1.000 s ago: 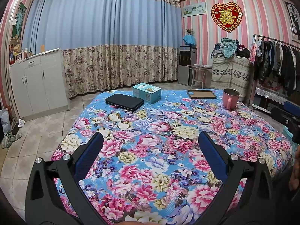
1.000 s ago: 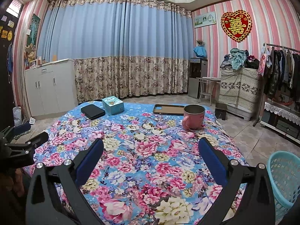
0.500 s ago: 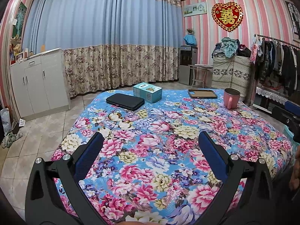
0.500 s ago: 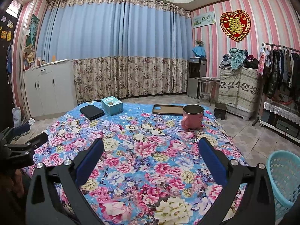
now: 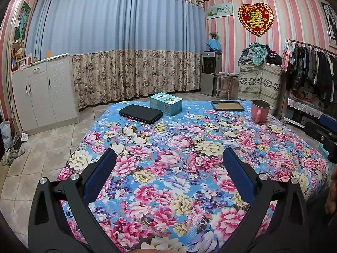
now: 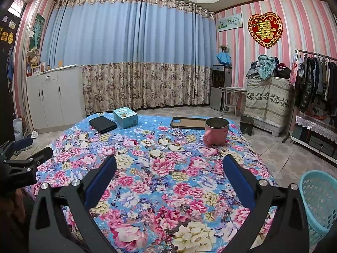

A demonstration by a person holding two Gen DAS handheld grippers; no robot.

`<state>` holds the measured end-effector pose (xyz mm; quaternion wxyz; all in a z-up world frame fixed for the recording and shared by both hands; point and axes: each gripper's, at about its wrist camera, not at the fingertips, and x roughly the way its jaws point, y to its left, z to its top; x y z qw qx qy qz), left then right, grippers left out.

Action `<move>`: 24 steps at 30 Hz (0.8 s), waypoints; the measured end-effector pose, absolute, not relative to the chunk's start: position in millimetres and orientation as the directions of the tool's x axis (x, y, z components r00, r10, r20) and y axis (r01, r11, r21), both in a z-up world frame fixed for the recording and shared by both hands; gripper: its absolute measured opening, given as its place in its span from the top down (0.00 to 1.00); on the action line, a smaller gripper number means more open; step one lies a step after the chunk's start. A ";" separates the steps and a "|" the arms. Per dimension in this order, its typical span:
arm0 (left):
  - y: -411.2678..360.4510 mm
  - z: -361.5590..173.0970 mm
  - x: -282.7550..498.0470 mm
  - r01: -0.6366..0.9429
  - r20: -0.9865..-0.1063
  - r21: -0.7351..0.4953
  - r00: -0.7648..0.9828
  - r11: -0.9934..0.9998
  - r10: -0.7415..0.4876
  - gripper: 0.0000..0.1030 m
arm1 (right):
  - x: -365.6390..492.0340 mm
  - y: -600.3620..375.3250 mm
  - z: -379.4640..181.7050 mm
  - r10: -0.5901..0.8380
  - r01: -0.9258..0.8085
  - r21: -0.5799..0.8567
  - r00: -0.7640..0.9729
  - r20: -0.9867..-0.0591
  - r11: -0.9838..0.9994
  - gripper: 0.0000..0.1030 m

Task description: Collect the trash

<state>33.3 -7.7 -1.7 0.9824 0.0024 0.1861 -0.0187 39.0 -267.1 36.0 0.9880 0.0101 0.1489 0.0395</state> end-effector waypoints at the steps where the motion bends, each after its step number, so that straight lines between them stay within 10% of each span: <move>1: -7.6 -2.1 33.4 0.038 -0.366 -0.002 0.930 0.999 -0.036 0.05 | 38.9 -267.2 36.0 0.081 -0.075 0.032 0.953 -0.294 0.997 0.04; 24: -7.8 -2.3 33.0 0.039 -0.366 0.000 0.930 0.999 -0.036 0.05 | 38.9 -267.6 35.0 0.082 -0.077 0.029 0.951 -0.297 0.997 0.04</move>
